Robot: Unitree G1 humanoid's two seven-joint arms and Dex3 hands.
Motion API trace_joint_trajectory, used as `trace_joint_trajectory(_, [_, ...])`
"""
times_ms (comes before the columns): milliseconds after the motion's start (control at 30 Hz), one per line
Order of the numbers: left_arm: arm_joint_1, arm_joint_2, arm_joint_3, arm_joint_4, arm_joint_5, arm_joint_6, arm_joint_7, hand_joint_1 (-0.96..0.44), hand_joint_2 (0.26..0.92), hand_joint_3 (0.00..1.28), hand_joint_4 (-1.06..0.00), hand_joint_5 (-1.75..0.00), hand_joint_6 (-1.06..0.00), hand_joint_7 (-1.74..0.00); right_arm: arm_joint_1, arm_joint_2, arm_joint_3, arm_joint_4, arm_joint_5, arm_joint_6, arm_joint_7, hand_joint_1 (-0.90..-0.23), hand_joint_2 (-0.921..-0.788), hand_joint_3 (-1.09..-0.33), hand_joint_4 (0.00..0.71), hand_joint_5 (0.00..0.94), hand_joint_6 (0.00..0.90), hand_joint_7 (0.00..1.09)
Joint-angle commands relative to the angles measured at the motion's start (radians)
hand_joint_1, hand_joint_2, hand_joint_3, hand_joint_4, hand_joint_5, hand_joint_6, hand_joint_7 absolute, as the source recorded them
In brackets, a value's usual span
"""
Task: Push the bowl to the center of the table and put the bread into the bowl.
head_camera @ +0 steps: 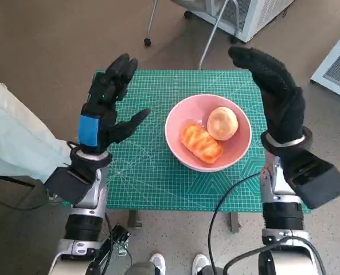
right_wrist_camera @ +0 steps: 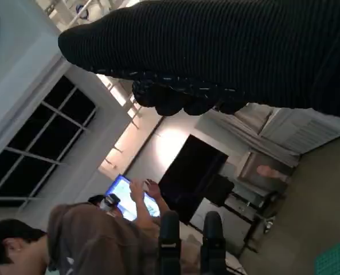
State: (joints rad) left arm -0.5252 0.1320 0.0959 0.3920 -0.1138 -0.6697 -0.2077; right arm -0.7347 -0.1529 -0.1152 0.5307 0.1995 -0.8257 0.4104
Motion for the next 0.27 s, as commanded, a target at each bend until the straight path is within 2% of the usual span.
trace_joint_trajectory(33, [0.008,0.0,-0.007,-0.046,0.002,0.016,0.0,-0.36,0.921,0.16,-0.33,0.0,-0.26,-0.29,0.007,0.002,0.012,-0.007,-0.02,0.008,-0.012,-0.634,-0.921,-0.779,0.212,0.034,-0.001,0.58])
trace_joint_trajectory(267, [0.014,0.007,-0.009,-0.087,-0.006,0.041,-0.01,-0.36,0.921,0.16,-0.32,0.0,-0.26,-0.28,0.011,-0.007,0.02,-0.005,-0.042,0.001,-0.021,-0.627,-0.921,-0.792,0.207,0.032,-0.001,0.56])
